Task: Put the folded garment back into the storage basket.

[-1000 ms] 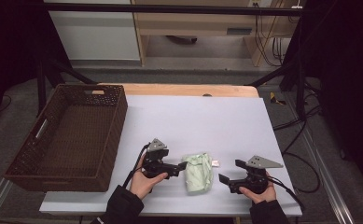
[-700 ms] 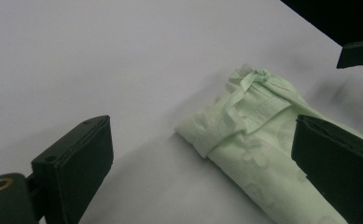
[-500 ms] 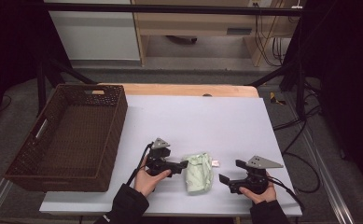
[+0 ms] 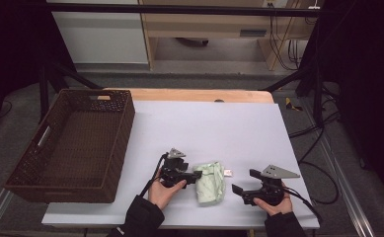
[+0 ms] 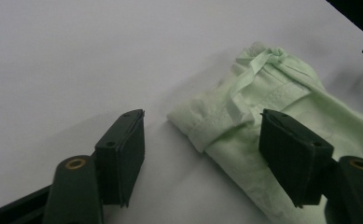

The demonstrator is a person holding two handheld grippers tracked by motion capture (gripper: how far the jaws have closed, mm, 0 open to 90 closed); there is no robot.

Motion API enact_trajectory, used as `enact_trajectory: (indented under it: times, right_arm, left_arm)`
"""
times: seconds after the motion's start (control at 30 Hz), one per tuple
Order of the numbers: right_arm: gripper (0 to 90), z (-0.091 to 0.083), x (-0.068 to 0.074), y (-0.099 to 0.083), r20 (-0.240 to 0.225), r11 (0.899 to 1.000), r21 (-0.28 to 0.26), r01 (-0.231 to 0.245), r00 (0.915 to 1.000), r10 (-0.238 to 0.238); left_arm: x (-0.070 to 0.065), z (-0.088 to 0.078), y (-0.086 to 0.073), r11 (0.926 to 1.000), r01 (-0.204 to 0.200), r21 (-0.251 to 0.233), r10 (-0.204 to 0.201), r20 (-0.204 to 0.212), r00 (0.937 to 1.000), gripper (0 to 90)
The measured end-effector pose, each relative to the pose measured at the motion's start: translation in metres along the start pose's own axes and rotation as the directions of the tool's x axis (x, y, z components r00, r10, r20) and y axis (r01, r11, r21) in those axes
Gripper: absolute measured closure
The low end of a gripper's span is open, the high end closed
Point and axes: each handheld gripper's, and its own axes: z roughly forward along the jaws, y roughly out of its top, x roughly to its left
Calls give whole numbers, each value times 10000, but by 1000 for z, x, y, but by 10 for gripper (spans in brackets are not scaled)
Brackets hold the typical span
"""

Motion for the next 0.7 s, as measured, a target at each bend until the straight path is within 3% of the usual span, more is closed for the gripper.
enact_trajectory:
  times: [0.47, 0.7]
  right_arm:
    - [44, 0, 0, 0, -55, 10000, 14, -46, 10000, 46]
    - [44, 1, 0, 0, -58, 10000, 18, -27, 10000, 27]
  left_arm:
    - [-7, 10, 1, 9996, 245, 168, -247, 92, 9997, 522]
    - [-11, 11, 1, 9994, 284, 173, -282, -145, 9995, 562]
